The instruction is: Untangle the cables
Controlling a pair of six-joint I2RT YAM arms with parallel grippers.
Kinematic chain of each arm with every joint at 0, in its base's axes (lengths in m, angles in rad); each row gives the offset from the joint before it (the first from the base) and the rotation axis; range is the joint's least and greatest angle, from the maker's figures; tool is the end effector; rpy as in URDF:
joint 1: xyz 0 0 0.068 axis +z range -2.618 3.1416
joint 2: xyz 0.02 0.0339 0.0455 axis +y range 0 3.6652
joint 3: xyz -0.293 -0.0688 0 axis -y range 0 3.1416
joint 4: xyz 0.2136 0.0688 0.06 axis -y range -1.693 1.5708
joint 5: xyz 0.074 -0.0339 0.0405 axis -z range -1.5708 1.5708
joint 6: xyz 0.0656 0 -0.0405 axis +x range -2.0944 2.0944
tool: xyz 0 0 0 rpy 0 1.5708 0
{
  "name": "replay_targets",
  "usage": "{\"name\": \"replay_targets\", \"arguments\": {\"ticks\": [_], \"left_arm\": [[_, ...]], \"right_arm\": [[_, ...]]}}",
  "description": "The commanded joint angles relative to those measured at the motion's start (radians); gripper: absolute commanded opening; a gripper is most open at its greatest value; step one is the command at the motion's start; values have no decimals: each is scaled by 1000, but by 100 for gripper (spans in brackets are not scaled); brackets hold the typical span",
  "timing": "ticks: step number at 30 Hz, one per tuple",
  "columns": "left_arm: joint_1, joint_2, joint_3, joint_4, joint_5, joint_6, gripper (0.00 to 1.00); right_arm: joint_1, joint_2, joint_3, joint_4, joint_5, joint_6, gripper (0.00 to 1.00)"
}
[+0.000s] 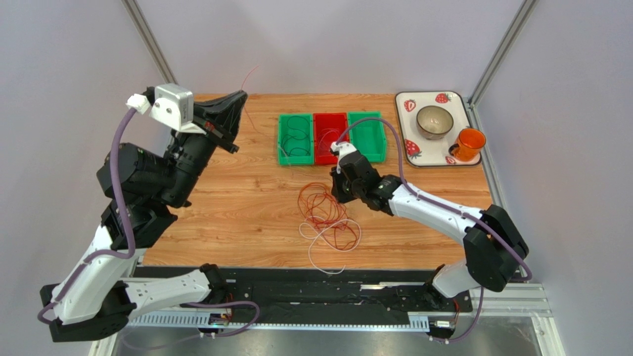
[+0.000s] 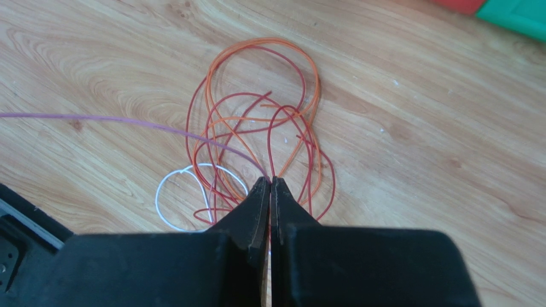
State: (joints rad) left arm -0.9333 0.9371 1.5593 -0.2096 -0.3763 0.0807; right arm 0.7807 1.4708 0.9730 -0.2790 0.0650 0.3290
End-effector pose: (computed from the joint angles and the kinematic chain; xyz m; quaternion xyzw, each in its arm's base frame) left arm 0.0841 -0.0731 0.5770 0.1242 0.5460 -0.2468 0.7909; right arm 0.2208 0.2127 0.2580 -0.1942 0.9011 0.1781 0.3443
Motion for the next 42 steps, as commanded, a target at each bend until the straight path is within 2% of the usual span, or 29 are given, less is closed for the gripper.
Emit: {"name": "replay_targets", "arguments": {"ticks": [1, 5, 8, 9, 11, 12, 17, 24, 32, 36, 42], "left_arm": [[5, -95, -149, -65, -145, -131, 0], [4, -178, -361, -163, -185, -326, 7], [4, -205, -439, -249, -150, -406, 48], [4, -204, -450, -272, -139, -418, 72], [4, -190, -462, -362, -115, -450, 91], [4, -170, -464, -391, -112, -464, 93], [4, -147, -513, -470, -49, -524, 94], [4, -205, -536, -520, 2, -556, 94], [4, -303, -562, -674, 7, -581, 92], [4, -359, -625, -686, -45, -570, 92], [4, -373, -633, -680, -61, -552, 92]], "right_arm": [[-23, -58, 197, -112, 68, -56, 0], [-23, -125, 398, -218, 134, -88, 0], [-23, -150, 561, -281, 165, -102, 0], [-23, -153, 613, -317, 162, -107, 0], [-23, -153, 751, -354, 154, -119, 0], [-23, -149, 794, -388, 148, -120, 0], [-24, -156, 1008, -407, 118, -130, 0], [-23, -124, 1174, -353, 159, -192, 0], [-23, -98, 1115, -258, 220, -283, 0], [-24, -84, 1052, -184, 246, -324, 0], [-37, -17, 1020, -118, 251, -364, 0]]}}
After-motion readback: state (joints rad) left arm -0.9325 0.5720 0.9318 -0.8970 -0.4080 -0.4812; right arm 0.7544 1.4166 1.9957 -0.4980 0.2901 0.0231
